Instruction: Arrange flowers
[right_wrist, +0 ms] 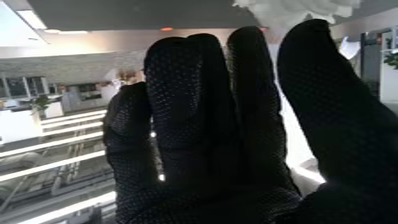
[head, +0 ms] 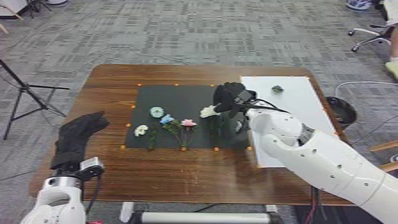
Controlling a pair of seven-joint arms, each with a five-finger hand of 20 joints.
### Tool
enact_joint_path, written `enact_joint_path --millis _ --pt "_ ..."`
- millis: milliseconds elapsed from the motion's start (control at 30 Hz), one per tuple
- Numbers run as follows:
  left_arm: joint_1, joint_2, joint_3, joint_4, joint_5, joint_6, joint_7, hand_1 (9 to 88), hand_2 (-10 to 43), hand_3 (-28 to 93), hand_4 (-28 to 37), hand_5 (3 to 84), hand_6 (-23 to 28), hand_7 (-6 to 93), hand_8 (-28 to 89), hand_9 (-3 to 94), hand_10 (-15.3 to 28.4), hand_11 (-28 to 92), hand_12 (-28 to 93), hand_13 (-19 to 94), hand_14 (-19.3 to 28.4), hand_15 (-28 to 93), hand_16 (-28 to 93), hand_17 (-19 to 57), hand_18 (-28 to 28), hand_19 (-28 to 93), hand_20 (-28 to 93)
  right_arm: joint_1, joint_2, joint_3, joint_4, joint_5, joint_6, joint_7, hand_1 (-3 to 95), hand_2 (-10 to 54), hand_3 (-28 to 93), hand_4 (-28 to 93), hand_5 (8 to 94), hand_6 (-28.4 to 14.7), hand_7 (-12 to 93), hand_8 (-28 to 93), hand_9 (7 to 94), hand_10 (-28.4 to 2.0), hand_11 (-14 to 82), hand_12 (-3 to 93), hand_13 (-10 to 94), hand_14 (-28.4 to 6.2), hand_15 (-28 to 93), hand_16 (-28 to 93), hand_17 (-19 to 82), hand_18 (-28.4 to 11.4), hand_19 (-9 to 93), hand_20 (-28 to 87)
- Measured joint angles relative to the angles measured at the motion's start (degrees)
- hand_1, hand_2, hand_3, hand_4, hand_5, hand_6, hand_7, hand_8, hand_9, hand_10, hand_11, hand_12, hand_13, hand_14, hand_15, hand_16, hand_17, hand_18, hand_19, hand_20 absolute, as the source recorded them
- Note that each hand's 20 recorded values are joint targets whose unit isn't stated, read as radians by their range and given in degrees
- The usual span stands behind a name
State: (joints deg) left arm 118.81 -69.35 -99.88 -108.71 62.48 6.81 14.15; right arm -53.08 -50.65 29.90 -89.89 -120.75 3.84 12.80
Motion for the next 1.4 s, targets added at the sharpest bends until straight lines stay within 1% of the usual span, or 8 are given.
enact_joint_path --millis 233,433,567,700,933,1100,1167,1400 --pt "0.04 0.00 -0.08 -0.04 0.02 0.00 -0.06 26.4 3.8 67 -23.5 56.5 1.5 17.1 -7 54.4 14.7 23 15 44 19.0 27 3 9.1 13.4 13 22 -0.30 1.02 3.80 -0.63 0.65 -0.79 -0.70 29.0 -9.5 66 -12 55.3 -1.6 12 -8 53.5 -14.6 7.1 15.7 59 -15.6 36 29 26 -22.0 58 51" --pt "0.06 0.03 -0.08 -0.04 0.05 -0.08 -0.20 26.5 4.0 67 -23.3 56.6 1.4 17.1 -7 54.5 14.9 23 15 44 19.1 27 3 9.1 13.4 13 22 -0.33 1.09 11.79 1.14 0.89 -0.93 -0.11 25.2 -9.5 66 -13 41.0 -3.3 7 -6 40.5 -16.5 4.4 15.7 56 -17.0 34 30 24 -23.1 58 50" --pt "0.07 0.03 -0.08 -0.05 0.09 -0.21 -0.30 26.6 4.1 66 -23.3 56.6 1.5 17.2 -7 54.5 14.8 23 15 44 19.0 27 3 9.1 13.4 13 22 0.17 0.00 17.52 5.11 -7.30 -10.99 1.03 26.2 -9.5 66 -13 40.9 -3.3 7 -5 39.8 -16.6 4.2 15.8 57 -17.2 37 31 24 -23.5 60 51" --pt "0.07 0.03 -0.08 -0.05 0.11 -0.30 -0.39 26.6 4.1 66 -23.2 56.5 1.4 17.2 -7 54.5 14.8 23 15 44 19.0 27 2 9.1 13.3 13 22 0.19 -0.88 20.18 9.71 -13.31 -19.47 1.80 28.6 -9.5 67 -14 42.7 -3.3 9 -6 42.1 -16.1 4.8 16.0 58 -16.8 39 30 25 -23.3 61 52" --pt "0.05 -0.09 -0.09 -0.05 0.13 -0.36 -0.37 26.6 4.2 66 -23.2 56.5 1.5 17.1 -7 54.5 14.8 23 15 44 19.0 27 2 9.1 13.4 13 22 -2.83 -2.16 22.03 13.95 -16.49 -18.46 2.41 38.3 -9.5 68 -17 50.5 -0.7 14 -8 52.4 -13.7 7.5 16.3 64 -13.9 47 29 29 -22.9 66 53" --pt "0.04 -0.25 -0.09 -0.05 0.14 -0.40 -0.28 26.6 4.2 66 -23.2 56.6 1.5 17.1 -7 54.5 14.9 23 15 44 19.0 27 2 9.1 13.4 13 22 -3.95 -2.53 20.40 15.51 -18.31 -13.05 3.14 44.5 -9.5 68 -19 58.6 1.1 18 -10 62.5 -13.2 12.7 17.3 66 -12.5 52 31 31 -22.2 70 55" --pt "0.04 -0.31 -0.09 -0.05 0.14 -0.42 -0.27 26.6 4.2 67 -23.1 56.6 1.5 17.1 -7 54.5 14.9 23 15 44 19.0 27 2 9.0 13.4 13 22 -4.16 -2.56 19.46 16.22 -18.31 -9.20 3.20 50.8 -9.5 64 -20 63.6 1.0 19 -1 68.6 -12.3 15.8 18.1 69 -11.5 54 32 32 -22.1 71 57" --pt "0.06 -0.51 -0.09 -0.05 0.14 -0.44 -0.24 26.6 4.2 66 -23.2 56.6 1.6 16.9 -7 54.5 14.9 23 15 44 19.0 27 3 9.0 13.4 13 22 -4.54 -2.28 17.13 17.33 -17.90 -1.08 3.04 62.3 -9.0 55 -17 75.4 1.6 21 6 84.8 -10.2 6.7 34.8 73 -9.5 55 34 36 -22.1 73 59"
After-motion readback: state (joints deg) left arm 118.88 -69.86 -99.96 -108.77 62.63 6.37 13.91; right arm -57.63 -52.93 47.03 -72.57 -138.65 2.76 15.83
